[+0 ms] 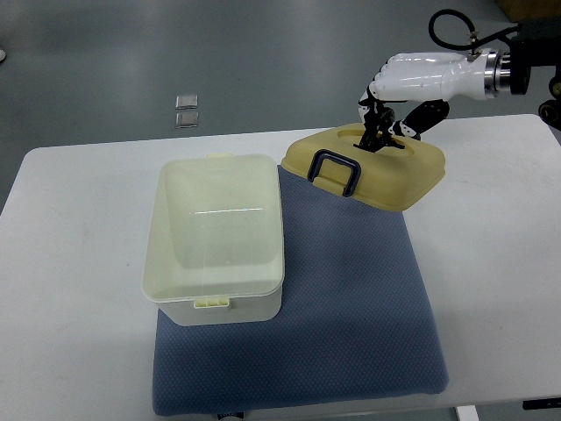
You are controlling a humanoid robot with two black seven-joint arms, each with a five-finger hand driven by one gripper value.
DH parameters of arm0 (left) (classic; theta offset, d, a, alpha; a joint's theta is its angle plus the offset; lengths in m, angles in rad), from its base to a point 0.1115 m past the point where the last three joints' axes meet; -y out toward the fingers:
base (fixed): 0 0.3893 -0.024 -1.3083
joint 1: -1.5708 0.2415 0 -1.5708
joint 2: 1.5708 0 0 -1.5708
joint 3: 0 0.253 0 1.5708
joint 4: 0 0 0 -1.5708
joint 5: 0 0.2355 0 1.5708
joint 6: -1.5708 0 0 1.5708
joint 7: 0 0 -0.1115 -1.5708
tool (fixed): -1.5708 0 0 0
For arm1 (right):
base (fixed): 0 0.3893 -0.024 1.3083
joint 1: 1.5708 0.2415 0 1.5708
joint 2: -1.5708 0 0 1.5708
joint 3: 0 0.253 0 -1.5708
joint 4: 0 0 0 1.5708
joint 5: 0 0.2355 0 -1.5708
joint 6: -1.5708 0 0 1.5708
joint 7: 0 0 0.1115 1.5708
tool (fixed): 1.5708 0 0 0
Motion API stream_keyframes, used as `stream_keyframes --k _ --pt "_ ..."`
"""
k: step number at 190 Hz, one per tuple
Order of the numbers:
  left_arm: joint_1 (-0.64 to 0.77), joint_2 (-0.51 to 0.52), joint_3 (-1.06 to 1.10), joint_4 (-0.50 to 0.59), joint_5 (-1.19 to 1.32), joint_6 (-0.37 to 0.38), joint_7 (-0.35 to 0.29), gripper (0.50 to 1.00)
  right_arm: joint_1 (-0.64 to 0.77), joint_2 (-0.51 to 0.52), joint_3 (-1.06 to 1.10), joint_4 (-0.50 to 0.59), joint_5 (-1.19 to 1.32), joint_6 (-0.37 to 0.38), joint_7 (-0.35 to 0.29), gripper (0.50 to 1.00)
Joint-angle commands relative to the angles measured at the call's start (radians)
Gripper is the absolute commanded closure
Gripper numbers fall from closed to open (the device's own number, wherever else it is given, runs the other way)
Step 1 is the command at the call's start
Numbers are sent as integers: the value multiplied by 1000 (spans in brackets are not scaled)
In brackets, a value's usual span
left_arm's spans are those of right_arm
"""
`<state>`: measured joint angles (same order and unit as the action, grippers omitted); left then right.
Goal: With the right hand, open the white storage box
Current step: 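Lower the held lid onto the blue mat beside the box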
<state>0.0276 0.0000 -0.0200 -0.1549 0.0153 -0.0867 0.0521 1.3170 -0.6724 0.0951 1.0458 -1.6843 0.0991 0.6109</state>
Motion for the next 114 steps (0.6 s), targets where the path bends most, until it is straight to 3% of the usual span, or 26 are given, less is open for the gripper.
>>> stream_keyframes --k 1,114 --pt "0 0 0 0 0 -1 0 500 -19 4 0 -13 0 -15 0 1000" --pt "0 0 0 0 0 1 0 500 -79 39 -83 -53 0 -113 0 1000"
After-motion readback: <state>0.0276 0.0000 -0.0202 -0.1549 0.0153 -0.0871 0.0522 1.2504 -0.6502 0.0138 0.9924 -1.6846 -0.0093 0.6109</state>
